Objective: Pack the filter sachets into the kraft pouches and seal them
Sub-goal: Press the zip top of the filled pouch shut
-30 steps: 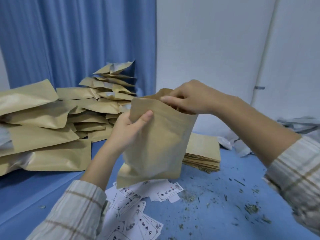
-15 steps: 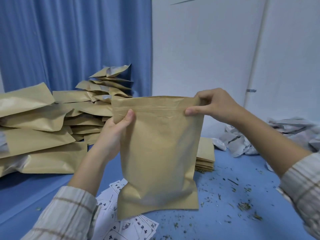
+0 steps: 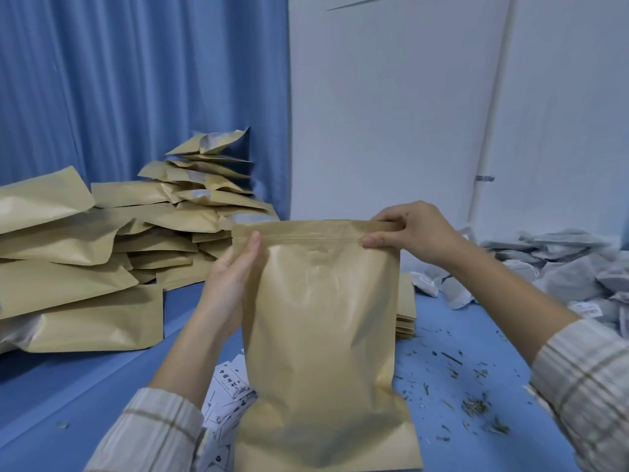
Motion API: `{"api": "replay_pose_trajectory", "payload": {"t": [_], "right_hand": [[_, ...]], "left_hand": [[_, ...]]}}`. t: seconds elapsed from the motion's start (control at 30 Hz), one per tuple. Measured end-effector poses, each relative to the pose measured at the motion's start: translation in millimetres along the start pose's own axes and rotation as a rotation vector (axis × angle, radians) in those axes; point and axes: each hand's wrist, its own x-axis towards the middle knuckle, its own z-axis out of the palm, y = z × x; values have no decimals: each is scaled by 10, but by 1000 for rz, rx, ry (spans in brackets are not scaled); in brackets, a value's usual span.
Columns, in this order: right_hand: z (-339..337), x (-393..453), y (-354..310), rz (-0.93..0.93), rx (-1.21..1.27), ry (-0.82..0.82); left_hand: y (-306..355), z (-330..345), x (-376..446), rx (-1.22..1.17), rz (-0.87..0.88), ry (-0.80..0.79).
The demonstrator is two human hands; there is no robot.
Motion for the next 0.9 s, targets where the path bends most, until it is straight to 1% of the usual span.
{"api": "replay_pose_trajectory", "payload": {"t": [0.1, 0.2, 0.33, 0.43, 0.5, 0.6, 0.77, 0.9], "right_hand": [[-33, 14, 21, 54, -39, -44], [-45, 60, -51, 103, -64, -136], [3, 171, -297, 25, -200, -226], [61, 271, -485, -20, -215, -286], [109, 318, -559, -48, -206, -288], [140, 338, -584, -66, -176, -256], [165, 313, -639, -79, -242, -271], [233, 345, -719, -133, -229, -211]], "left_hand": [[-20, 68, 26, 76, 44, 67], [-42, 159, 48, 146, 92, 90], [-24, 280, 61, 195, 176, 106], [6, 361, 38, 233, 264, 127], [35, 401, 17, 236, 307, 129], [73, 392, -20, 156, 305, 114], [41, 374, -39, 174, 370, 162], [18, 430, -38, 205, 422, 193]]}}
